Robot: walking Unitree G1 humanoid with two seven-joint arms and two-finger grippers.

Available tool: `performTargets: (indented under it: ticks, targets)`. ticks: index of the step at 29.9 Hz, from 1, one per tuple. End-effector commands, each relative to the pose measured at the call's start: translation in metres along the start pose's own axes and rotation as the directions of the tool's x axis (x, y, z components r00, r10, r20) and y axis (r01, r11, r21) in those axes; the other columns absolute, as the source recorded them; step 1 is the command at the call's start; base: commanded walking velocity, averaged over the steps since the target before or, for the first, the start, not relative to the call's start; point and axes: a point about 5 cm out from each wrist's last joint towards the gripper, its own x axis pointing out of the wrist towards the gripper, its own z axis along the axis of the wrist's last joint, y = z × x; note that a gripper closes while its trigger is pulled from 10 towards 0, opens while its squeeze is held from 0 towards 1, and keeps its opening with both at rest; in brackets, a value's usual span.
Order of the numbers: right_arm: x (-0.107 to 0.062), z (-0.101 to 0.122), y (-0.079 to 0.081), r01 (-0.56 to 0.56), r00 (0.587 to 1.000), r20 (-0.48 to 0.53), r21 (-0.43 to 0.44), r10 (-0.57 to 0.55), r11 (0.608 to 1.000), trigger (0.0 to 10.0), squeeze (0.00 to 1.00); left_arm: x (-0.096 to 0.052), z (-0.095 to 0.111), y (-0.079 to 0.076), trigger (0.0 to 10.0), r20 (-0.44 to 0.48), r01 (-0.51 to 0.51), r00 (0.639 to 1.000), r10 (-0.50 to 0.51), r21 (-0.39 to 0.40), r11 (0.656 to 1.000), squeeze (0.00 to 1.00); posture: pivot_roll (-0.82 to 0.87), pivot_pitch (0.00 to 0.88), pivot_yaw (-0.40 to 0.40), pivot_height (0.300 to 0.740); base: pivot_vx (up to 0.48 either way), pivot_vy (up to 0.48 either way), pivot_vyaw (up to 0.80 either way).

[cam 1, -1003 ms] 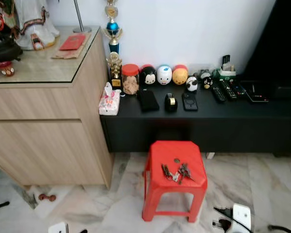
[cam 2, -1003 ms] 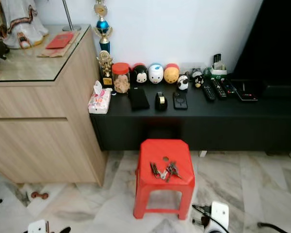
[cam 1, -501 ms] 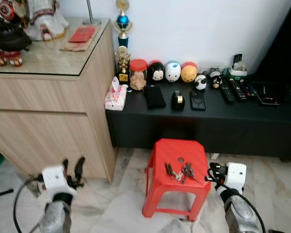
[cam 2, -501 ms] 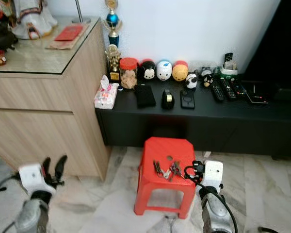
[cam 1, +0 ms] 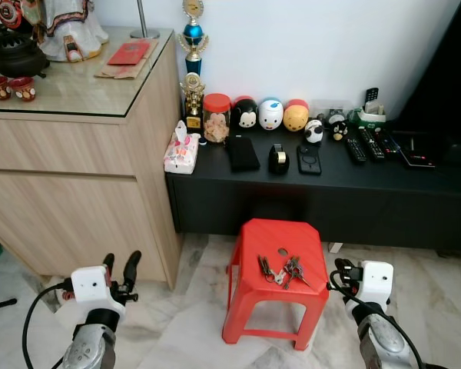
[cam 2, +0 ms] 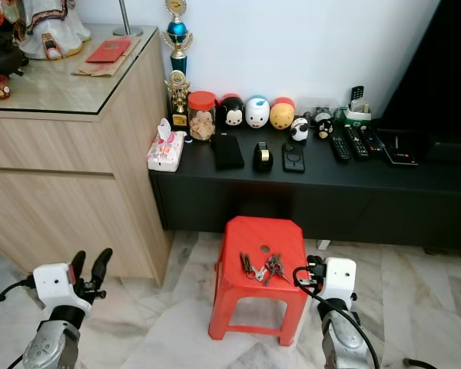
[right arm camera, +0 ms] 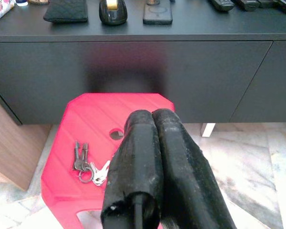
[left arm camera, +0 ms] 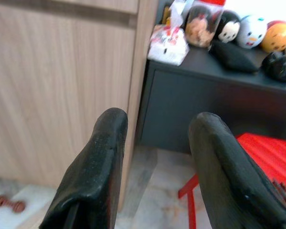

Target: Hang keys on a hook

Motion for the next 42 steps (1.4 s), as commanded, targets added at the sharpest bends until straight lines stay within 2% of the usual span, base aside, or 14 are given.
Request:
performTargets:
  ticks: [1, 2, 3, 4, 12, 31, 32, 42]
  targets:
    - [-0.0005, 0.0022, -0.0057, 0.015, 1.0, 0.004, -0.001, -0.015, 1.0, 10.0, 0.0, -0.0003, 0.0017, 0.0, 10.0, -0.005, 0.0, 1.0, 0.0, 0.0, 1.0, 0.0, -0.04, 0.0, -0.069, 0.74, 0.0, 0.0, 0.0]
    - [-0.0004, 0.0031, -0.0054, 0.013, 1.0, 0.01, 0.007, -0.013, 1.0, 10.0, 0.0, -0.0005, 0.0016, 0.0004, 10.0, -0.011, 0.0, 1.0, 0.0, 0.007, 1.0, 0.0, -0.04, 0.0, -0.068, 0.74, 0.0, 0.0, 0.0]
    - [0.0002, 0.0052, -0.0049, 0.006, 1.0, 0.022, 0.01, -0.007, 1.0, 10.0, 0.86, -0.0008, 0.0004, -0.0002, 10.0, -0.026, 0.006, 1.0, -0.006, 0.023, 1.0, 0.62, -0.04, 0.0, -0.068, 0.74, 0.0, 0.0, 0.0]
    - [0.0008, 0.0074, -0.005, 0.008, 0.999, 0.034, 0.013, -0.008, 1.0, 10.0, 1.0, -0.001, 0.0005, -0.0002, 10.0, -0.027, 0.003, 1.0, -0.002, 0.028, 1.0, 1.0, -0.04, 0.0, -0.067, 0.74, 0.0, 0.0, 0.0]
    - [-0.0004, 0.0083, -0.0094, 0.018, 0.999, 0.039, 0.014, -0.018, 1.0, 10.0, 1.0, -0.0003, 0.0037, -0.0029, 10.0, -0.027, 0.035, 0.999, -0.034, 0.012, 0.999, 1.0, -0.04, 0.0, -0.065, 0.74, 0.0, 0.0, 0.0]
    - [-0.0041, 0.0065, -0.0125, 0.026, 0.999, 0.041, 0.017, -0.027, 1.0, 10.0, 1.0, -0.0018, 0.0046, 0.0011, 10.0, -0.047, 0.032, 0.998, -0.031, 0.02, 0.999, 1.0, -0.05, 0.0, -0.055, 0.74, 0.0, 0.0, 0.0]
    - [-0.0034, 0.0078, -0.0131, 0.029, 0.999, 0.043, 0.019, -0.03, 0.999, 10.0, 0.0, -0.0011, 0.0048, 0.002, 10.0, -0.052, 0.032, 0.998, -0.031, 0.018, 0.999, 0.0, -0.05, 0.0, -0.054, 0.74, 0.0, 0.0, 0.0]
    - [-0.0008, 0.0095, -0.0136, 0.042, 0.998, 0.037, 0.018, -0.042, 0.999, 10.0, 0.0, 0.0032, 0.0086, 0.0022, 10.0, -0.045, 0.033, 0.998, -0.033, 0.009, 0.999, 0.0, -0.05, 0.0, -0.054, 0.74, 0.0, 0.0, 0.0]
